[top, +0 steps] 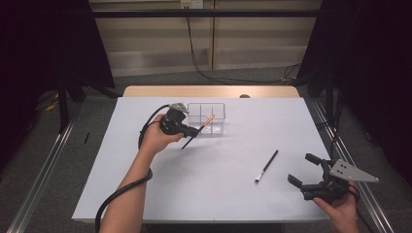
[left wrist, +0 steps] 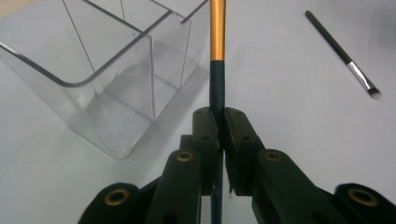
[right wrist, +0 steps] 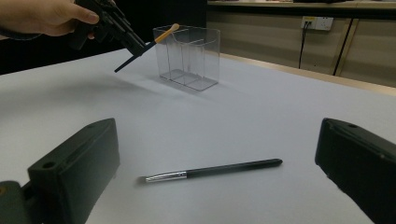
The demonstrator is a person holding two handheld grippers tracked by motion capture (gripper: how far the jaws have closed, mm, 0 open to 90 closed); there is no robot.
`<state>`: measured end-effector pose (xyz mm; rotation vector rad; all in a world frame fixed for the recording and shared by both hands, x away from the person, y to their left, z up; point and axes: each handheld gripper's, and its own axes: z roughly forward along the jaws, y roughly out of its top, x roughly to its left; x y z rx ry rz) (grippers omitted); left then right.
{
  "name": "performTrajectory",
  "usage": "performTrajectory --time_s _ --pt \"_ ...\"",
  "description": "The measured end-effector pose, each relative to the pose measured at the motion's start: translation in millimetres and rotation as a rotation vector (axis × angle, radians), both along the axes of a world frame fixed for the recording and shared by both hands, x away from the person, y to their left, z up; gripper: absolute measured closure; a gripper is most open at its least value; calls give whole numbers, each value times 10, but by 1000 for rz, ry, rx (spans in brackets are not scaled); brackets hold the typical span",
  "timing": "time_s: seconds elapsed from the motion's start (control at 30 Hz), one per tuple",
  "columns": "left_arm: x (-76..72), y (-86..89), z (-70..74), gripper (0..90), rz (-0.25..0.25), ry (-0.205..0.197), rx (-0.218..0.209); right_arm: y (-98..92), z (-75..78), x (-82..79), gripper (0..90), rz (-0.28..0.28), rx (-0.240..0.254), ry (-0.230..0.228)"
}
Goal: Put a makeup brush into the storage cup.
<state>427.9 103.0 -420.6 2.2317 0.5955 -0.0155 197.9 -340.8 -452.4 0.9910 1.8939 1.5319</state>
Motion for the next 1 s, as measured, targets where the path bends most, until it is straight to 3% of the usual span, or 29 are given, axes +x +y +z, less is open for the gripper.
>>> performTrajectory --time_s 0.23,0.37,0.57,0.83,1.0 --pt "-20 6 -5 838 16 -17 -78 7 1 0 0 1 -1 2" --pt "-34 15 -8 838 49 -41 -136 12 1 1 0 0 1 2" --pt "-39 20 -2 837 77 -61 -183 16 -1 4 0 3 -3 1" --pt "-57 33 29 837 134 -118 -275 12 -3 4 0 2 -2 3" --pt "-57 34 40 838 167 -131 -332 14 -1 6 0 4 -3 1"
